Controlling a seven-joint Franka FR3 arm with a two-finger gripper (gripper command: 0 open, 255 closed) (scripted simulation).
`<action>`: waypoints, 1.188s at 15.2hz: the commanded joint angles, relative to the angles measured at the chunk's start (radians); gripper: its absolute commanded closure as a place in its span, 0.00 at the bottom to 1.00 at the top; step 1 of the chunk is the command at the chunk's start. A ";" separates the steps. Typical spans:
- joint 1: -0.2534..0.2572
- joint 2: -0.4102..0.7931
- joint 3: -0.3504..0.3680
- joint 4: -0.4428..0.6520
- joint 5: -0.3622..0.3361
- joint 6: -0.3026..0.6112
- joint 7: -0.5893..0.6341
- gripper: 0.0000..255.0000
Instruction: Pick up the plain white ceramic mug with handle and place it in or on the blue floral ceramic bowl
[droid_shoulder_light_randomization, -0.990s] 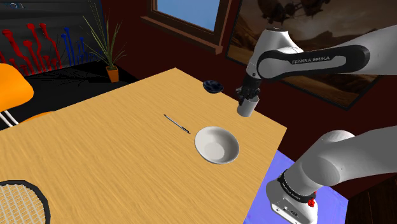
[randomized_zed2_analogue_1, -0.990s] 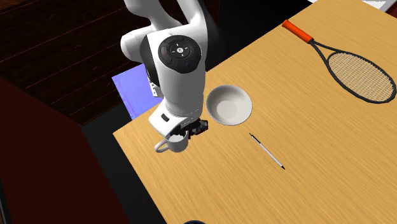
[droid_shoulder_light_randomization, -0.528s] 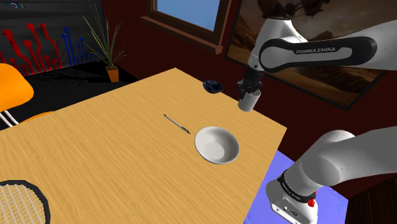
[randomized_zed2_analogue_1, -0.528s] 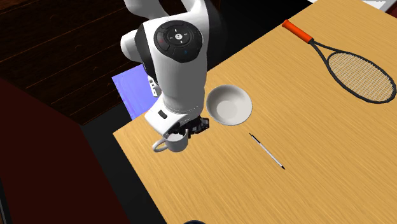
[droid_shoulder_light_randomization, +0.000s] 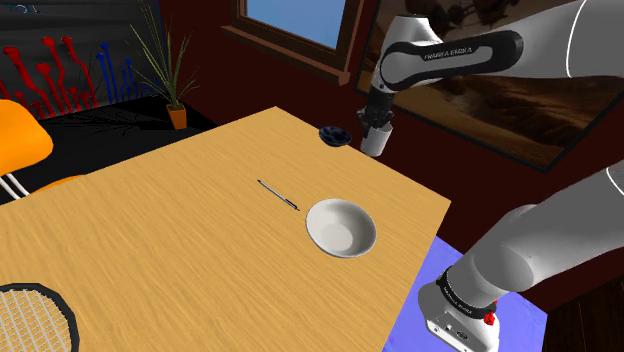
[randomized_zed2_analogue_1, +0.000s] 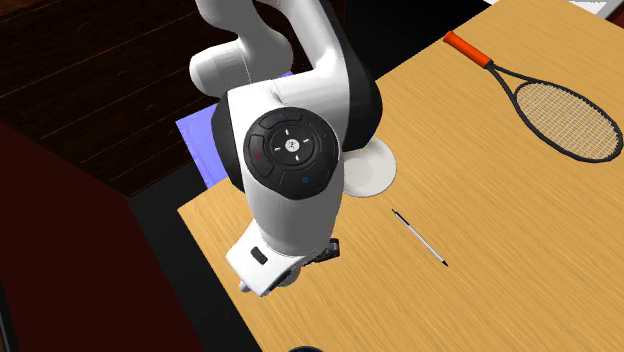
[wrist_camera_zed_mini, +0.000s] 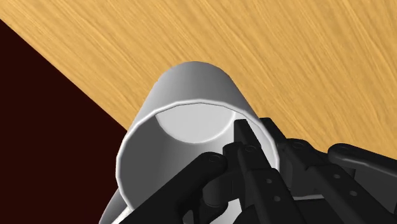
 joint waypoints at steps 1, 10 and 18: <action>-0.004 0.081 -0.011 0.095 0.005 -0.013 -0.020 1.00; -0.027 0.433 -0.035 0.542 0.045 -0.107 -0.087 1.00; -0.068 0.784 -0.038 1.062 0.084 -0.276 -0.129 1.00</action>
